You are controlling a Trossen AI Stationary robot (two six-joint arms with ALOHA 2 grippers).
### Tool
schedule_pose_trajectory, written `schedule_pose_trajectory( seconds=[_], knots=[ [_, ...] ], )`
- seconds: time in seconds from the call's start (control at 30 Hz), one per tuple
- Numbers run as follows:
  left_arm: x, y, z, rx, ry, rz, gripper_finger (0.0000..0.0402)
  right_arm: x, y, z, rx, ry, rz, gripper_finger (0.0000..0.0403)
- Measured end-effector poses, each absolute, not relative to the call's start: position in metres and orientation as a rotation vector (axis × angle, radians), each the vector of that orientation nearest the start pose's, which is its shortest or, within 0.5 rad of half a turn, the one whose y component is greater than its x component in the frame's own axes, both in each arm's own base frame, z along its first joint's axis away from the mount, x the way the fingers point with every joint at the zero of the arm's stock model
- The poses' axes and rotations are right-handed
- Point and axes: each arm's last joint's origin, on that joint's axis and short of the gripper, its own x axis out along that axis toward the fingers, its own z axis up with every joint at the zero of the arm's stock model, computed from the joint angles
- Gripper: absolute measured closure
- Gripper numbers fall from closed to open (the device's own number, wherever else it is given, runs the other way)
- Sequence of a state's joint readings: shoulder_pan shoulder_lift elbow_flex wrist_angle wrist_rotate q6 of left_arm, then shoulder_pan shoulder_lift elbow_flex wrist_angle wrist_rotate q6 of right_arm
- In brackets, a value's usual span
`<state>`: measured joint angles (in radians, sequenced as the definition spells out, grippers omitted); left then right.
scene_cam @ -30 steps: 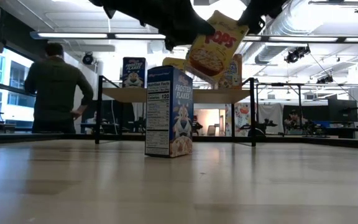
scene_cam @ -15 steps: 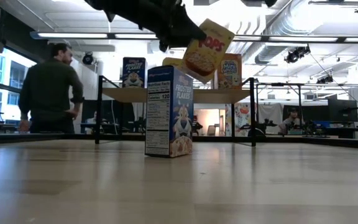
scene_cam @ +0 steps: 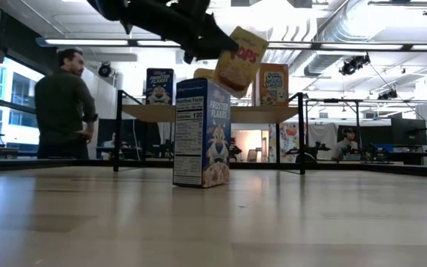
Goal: Stack cereal on shelf
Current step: Put the top yellow cereal box and aligned with the other yellow cereal box on the shelf
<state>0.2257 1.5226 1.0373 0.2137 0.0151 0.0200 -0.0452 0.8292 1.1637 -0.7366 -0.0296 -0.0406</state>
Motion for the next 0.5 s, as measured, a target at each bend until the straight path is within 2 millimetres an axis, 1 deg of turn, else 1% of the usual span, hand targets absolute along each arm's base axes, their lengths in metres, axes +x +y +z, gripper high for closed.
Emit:
schedule_pose_trajectory(
  seconds=[0.07,0.23,0.5],
  knots=[
    [0.333,0.079,0.281,-0.007,0.226,0.217,0.0238,0.141,-0.006,0.396,-0.011,0.424,-0.01,0.0128],
    [0.317,0.087,0.279,-0.01,0.141,0.253,0.0238,0.141,-0.006,0.393,-0.006,0.453,-0.01,0.0128],
    [0.296,0.097,0.258,-0.027,-0.026,0.302,0.0238,0.141,-0.006,0.393,-0.009,0.446,-0.01,0.0128]
  ],
)
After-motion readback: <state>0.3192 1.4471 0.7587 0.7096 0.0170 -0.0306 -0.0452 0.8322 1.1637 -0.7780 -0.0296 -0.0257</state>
